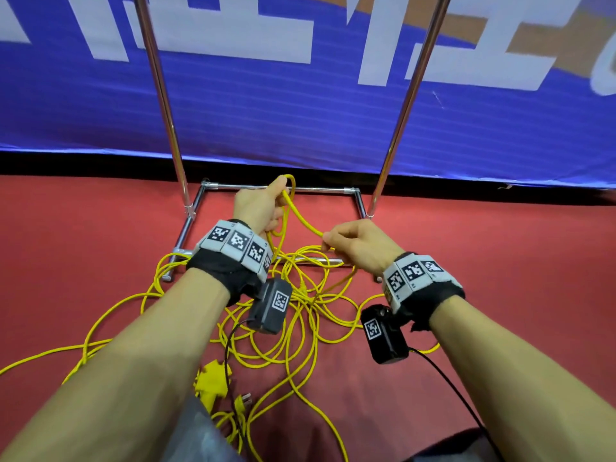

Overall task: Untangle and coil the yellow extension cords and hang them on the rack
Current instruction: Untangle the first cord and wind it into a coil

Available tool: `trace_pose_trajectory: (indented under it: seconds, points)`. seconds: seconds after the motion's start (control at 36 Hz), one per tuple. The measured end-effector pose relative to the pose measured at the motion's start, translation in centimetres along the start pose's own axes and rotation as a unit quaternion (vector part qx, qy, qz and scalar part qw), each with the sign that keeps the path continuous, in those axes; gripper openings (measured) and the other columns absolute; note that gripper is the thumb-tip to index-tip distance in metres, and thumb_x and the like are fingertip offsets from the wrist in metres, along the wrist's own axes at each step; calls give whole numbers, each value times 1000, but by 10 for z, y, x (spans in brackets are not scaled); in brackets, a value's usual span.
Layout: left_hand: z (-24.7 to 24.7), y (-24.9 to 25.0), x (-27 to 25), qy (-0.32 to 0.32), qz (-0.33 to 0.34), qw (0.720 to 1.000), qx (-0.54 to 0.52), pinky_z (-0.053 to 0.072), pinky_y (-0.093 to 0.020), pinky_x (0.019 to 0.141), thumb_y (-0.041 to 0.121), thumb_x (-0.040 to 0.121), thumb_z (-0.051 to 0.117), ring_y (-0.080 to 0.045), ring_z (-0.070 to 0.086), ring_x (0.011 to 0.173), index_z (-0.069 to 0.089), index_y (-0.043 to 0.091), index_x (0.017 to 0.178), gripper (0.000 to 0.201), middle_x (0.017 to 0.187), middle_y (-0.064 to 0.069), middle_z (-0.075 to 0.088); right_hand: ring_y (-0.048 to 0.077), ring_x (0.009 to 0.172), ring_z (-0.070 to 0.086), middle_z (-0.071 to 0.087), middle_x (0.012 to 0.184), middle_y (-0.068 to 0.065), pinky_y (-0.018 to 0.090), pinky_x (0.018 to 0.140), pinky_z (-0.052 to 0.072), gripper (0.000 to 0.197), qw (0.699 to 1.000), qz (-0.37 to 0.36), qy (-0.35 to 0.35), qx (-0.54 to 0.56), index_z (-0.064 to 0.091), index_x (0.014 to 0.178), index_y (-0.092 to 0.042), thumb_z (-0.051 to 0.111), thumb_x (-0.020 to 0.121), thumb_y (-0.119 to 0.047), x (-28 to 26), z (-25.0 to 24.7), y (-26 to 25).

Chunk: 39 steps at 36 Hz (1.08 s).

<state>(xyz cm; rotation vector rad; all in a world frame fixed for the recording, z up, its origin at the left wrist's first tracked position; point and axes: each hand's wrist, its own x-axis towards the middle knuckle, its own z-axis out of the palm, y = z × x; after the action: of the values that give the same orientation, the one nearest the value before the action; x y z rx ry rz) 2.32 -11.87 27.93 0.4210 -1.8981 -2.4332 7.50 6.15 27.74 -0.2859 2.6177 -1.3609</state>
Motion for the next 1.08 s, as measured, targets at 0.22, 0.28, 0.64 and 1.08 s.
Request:
trace_pose_trajectory:
  seconds: [0.22, 0.28, 0.64, 1.08]
  points:
    - [8, -13, -4, -19, -20, 999, 37, 16, -15, 34, 22, 87, 70, -10, 29, 37, 59, 7, 67, 28, 65, -8, 44, 5, 40, 35, 43, 42, -11, 20, 44, 29, 32, 999, -26, 36, 22, 68, 67, -19, 56, 95, -27, 15, 10, -6]
    - [9, -17, -4, -24, -15, 998, 53, 18, -15, 33, 20, 88, 67, -12, 30, 39, 59, 7, 64, 28, 64, -9, 44, 4, 40, 34, 42, 41, -11, 18, 45, 28, 32, 999, -28, 35, 24, 67, 67, -18, 55, 96, -26, 16, 12, -6]
    - [5, -7, 4, -14, 44, 996, 70, 19, -12, 33, 17, 95, 57, -4, 31, 31, 59, 7, 66, 31, 62, -7, 46, 12, 45, 45, 53, 51, -1, 23, 50, 38, 31, 997, 19, 12, 69, 64, 70, -12, 50, 97, -15, 4, 9, 12]
    - [18, -28, -8, -36, 23, 990, 132, 22, -16, 35, 18, 91, 62, -8, 31, 31, 53, 9, 56, 37, 38, 5, 41, 15, 45, 46, 52, 54, 2, 22, 45, 38, 30, 995, 14, 34, 94, 64, 71, -12, 49, 97, -14, 9, 15, -7]
